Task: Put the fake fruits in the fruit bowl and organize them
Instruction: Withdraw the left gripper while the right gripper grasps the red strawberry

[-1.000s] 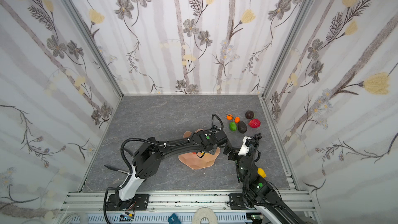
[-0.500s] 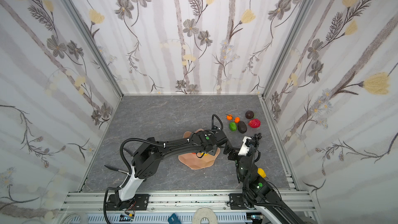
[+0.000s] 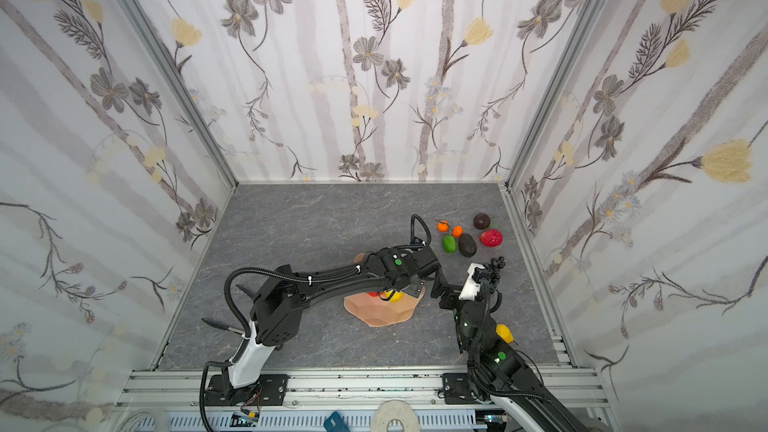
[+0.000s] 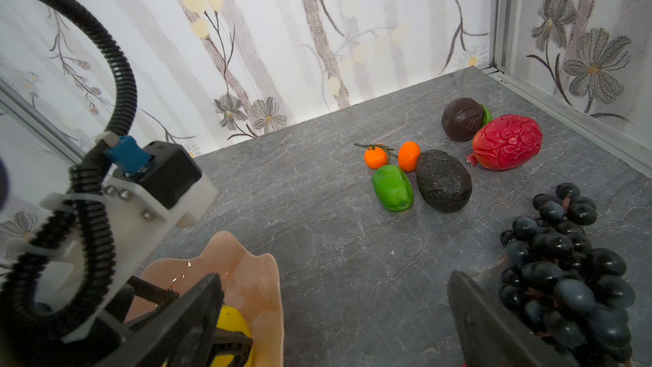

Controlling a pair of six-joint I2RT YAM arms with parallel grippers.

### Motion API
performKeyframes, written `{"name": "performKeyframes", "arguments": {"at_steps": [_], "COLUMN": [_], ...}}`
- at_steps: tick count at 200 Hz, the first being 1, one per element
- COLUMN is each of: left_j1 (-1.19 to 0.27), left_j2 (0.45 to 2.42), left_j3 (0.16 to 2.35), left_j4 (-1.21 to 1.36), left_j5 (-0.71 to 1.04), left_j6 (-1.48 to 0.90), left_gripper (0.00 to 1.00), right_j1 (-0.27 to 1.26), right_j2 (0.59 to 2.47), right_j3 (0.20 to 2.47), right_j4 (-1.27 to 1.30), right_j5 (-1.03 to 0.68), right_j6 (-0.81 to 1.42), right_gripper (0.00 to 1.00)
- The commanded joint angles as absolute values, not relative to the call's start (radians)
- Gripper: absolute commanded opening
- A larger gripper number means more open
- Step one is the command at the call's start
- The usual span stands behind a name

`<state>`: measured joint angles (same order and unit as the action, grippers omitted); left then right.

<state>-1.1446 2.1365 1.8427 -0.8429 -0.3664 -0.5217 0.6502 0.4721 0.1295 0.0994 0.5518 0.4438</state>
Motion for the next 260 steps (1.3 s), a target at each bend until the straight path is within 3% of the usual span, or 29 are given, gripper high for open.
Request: {"name": "performKeyframes", "arguments": {"at_steps": [1,45,108,154,216,237,260], "left_j1": [-1.143,-1.112,-0.945,-0.806,-0.757,-0.753,-0.752], "left_j2": [2.081,1.823,1.207,0.833,0.706,0.7,0.693], "left_j3": [1.84,1.626,0.982,0.662,0.514,0.498,0.472], "left_j4": [-0.854,-0.729,-0.409,-0.347,-0.304,-0.292,-0.278], "left_j5": [-0.411,-0.426,-0.405,-0.426,-0.439,-0.452,-0.46], "left_j6": [-0.489,-0.506,-0.549,-0.547,-0.44,-0.419,-0.426], "left_gripper": [0.9,0.91,0.91,1.0,1.0,1.0,1.0], "right_j1": [0.65,0.604,0.428,0.291,0.3,0.301,0.3], "right_j2": [0.478,0.672,0.879,1.034,1.112,1.131,1.158], "right_j3": [0.143,0.48,0.615,0.675,0.63,0.609,0.58], "right_j4": [0.127,-0.25,-0.319,-0.361,-0.511,-0.522,-0.533], "right_j5": [0.545,0.54,0.428,0.339,0.319,0.286,0.295], "right_j6": [0.449,0.552,0.518,0.531,0.629,0.683,0.736], "right_gripper": [0.99,1.0,1.0,0.99,1.0,0.94,0.93]}}
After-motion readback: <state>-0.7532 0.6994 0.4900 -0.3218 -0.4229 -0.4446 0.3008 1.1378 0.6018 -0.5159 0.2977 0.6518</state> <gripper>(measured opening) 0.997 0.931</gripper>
